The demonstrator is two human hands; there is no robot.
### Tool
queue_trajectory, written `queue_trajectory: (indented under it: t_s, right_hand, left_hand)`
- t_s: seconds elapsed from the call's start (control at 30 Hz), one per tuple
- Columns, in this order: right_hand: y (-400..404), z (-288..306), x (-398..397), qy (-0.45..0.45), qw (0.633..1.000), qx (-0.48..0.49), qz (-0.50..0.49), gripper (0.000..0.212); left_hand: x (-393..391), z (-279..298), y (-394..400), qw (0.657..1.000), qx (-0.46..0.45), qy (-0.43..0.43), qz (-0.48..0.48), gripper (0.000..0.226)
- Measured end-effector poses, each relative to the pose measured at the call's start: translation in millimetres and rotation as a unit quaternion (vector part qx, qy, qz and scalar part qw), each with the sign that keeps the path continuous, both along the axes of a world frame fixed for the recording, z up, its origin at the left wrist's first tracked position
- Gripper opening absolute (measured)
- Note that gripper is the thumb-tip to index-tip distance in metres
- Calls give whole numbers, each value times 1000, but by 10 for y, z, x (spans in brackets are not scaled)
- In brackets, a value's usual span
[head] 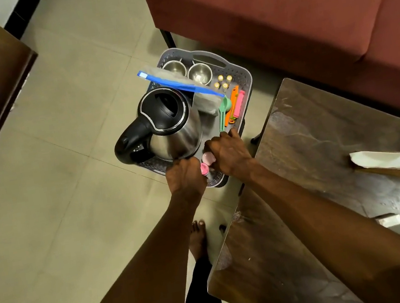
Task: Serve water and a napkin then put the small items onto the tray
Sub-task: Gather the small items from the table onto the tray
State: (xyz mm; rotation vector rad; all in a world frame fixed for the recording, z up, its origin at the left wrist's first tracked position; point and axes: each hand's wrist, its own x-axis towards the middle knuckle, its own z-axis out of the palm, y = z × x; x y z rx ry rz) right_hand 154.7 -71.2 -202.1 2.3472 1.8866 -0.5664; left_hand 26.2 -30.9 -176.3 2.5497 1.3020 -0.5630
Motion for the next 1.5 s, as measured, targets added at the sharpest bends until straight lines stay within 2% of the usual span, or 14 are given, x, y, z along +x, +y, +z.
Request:
queue_trajectory:
  t_s: [0.13,0.23,0.4,0.5,0.63,0.8,1.03,1.23,1.33,1.5]
  right_hand:
    - [-76,32,29,21,999,16,-21,33]
    - [-158,152,79,74,992,60,-81,37]
    - [-514,496,227,145,961,125,-198,32]
    - [-860,732,376,158,940,143,-266,25]
    - [-1461,839,702,150,912,139,-356,37]
    - [-2425,924,1105,107,868,162,-457,42]
    - [-3948,949,1394,38,790,166,-589,46]
    - [-5063,723,1591,65,708,161,-684,40]
    - [-5379,545,1758,63,695,130,-704,53]
    - [-5593,174,2097,75,684,117,-716,58]
  left_hand:
    - [-15,78,5,1000,2,-4,-8,15]
    - [-31,244,-3,1000,-5,-12,-8,15]
    - [79,664,-197,998,14,-62,-24,26]
    - [371,819,-423,994,8,-102,-34,30]
    - [870,916,-879,989,-33,-137,-47,33]
    - [1473,859,-1635,976,-94,-160,-117,48]
    - [2011,733,-2884,948,-177,-159,-213,51]
    - [2236,479,-3585,943,-190,-107,-253,47]
    - [2335,287,-3747,945,-177,-99,-257,39]
    - [2473,15,-3830,950,-146,-62,-270,42]
